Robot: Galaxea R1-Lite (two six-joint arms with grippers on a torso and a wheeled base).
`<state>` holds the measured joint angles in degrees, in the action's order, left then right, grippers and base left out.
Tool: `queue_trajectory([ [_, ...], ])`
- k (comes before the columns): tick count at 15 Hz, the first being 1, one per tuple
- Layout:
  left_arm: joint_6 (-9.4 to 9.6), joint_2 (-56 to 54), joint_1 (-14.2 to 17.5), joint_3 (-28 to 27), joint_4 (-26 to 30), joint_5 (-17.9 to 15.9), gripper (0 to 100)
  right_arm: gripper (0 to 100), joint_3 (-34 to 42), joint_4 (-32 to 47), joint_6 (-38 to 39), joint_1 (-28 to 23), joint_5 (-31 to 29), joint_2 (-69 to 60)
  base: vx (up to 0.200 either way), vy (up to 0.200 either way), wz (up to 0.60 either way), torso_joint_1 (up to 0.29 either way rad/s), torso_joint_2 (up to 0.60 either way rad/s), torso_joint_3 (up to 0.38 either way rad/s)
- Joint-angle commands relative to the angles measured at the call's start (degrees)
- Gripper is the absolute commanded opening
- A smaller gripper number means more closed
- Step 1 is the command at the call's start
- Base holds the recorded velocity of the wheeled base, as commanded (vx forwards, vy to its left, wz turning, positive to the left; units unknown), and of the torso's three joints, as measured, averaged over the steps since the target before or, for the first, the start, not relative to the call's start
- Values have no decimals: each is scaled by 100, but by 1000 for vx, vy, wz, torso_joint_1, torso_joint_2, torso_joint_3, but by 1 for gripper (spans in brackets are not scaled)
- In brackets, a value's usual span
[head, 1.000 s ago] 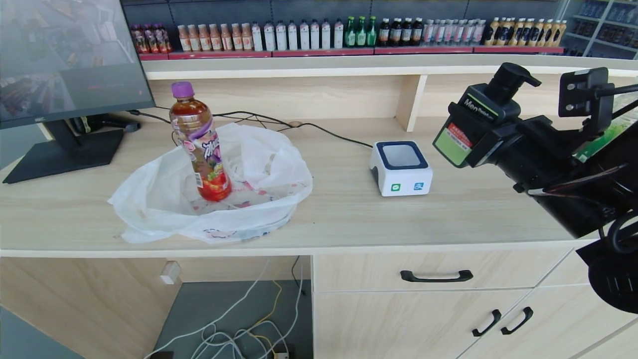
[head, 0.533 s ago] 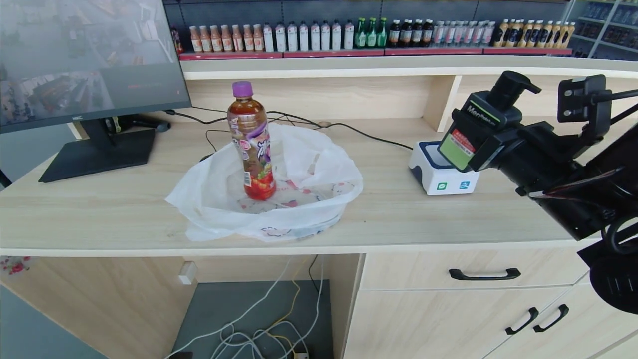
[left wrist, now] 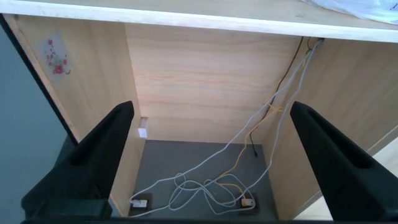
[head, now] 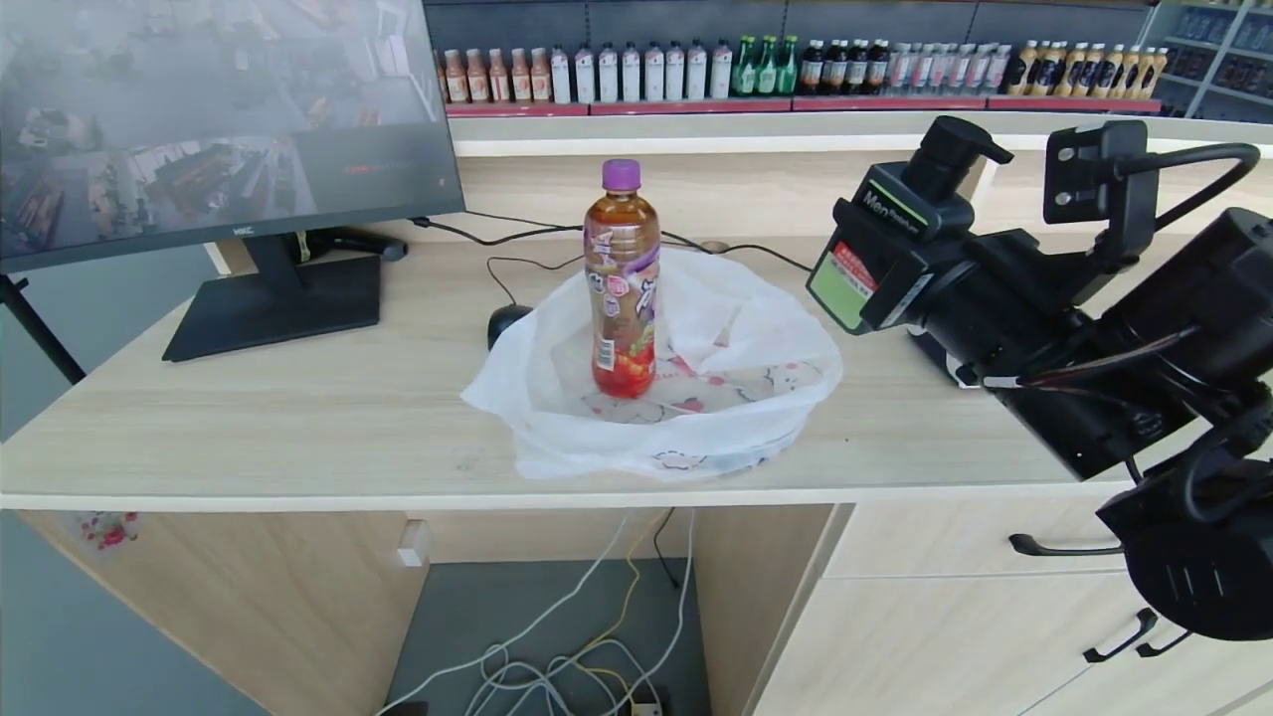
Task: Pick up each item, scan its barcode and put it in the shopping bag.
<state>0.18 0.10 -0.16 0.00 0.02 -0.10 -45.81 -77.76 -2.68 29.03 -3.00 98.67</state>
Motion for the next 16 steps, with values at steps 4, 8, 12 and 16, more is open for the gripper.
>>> queue_trajectory([
  [4, 34, -1, -2, 0, -2, 1, 100, 0, -95, 7, -31, 332, -17, 284, 0, 100, 0, 1, 2, 4],
  [8, 34, -1, -2, 0, -2, -8, 100, 0, -139, 33, 22, 402, -8, 451, 0, 0, 0, 0, 0, 0],
  [12, 26, -1, -2, 0, -2, 1, 100, 0, -218, 367, 40, 411, -201, 583, 0, 0, 0, 0, 0, 0],
  [16, 26, -1, 7, 0, -2, 1, 100, 0, -903, 455, 198, 508, -588, 1137, 0, 0, 0, 0, 0, 0],
])
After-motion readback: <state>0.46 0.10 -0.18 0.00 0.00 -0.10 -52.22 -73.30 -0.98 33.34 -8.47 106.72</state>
